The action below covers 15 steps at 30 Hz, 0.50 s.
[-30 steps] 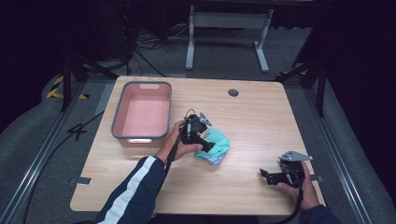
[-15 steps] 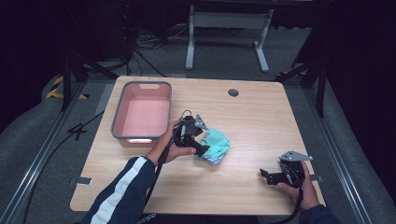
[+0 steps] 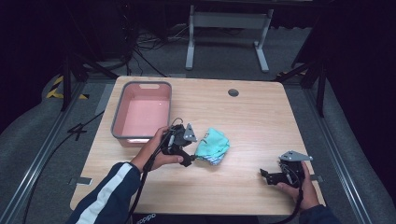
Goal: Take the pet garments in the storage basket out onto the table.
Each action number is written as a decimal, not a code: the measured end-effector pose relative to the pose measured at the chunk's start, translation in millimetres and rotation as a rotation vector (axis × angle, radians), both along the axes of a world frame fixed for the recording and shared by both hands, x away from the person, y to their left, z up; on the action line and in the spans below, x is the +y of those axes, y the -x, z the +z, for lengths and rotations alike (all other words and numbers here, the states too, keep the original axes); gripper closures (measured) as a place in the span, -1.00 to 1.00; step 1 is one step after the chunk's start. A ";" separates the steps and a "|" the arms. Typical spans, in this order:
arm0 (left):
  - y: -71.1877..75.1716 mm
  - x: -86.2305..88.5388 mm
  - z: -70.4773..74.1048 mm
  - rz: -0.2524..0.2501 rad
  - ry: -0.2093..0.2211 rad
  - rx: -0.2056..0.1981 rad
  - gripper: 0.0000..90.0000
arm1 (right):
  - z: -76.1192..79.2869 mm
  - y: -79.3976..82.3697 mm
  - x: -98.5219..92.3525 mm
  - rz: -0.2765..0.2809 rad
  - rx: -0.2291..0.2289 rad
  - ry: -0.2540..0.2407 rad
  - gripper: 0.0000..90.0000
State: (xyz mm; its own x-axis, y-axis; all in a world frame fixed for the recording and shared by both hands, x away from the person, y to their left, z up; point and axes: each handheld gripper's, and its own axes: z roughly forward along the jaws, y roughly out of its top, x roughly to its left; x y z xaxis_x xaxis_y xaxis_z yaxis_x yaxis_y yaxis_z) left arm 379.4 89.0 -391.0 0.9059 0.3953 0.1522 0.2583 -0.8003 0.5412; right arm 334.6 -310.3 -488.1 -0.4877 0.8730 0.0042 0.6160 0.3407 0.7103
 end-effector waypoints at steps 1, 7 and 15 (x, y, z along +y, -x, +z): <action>2.3 2.8 -0.4 -0.006 -0.004 -0.002 -0.57 | 0.1 0.1 0.1 -0.001 0.001 -0.001 -0.98; 14.9 20.6 -3.1 -0.021 -0.006 -0.005 -0.54 | 0.1 0.1 0.1 0.000 0.002 -0.001 -0.98; 28.0 50.5 -13.8 -0.036 -0.046 0.012 -0.56 | 0.1 0.1 0.1 -0.001 0.001 -0.001 -0.98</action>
State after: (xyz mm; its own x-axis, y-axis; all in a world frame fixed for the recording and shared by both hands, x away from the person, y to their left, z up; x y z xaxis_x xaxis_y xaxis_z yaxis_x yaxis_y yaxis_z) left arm 351.5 139.6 -404.7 0.9212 0.3554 0.1585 0.2355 -0.8333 0.5002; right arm 334.5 -310.2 -488.0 -0.4871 0.8733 0.0056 0.6170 0.3396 0.7099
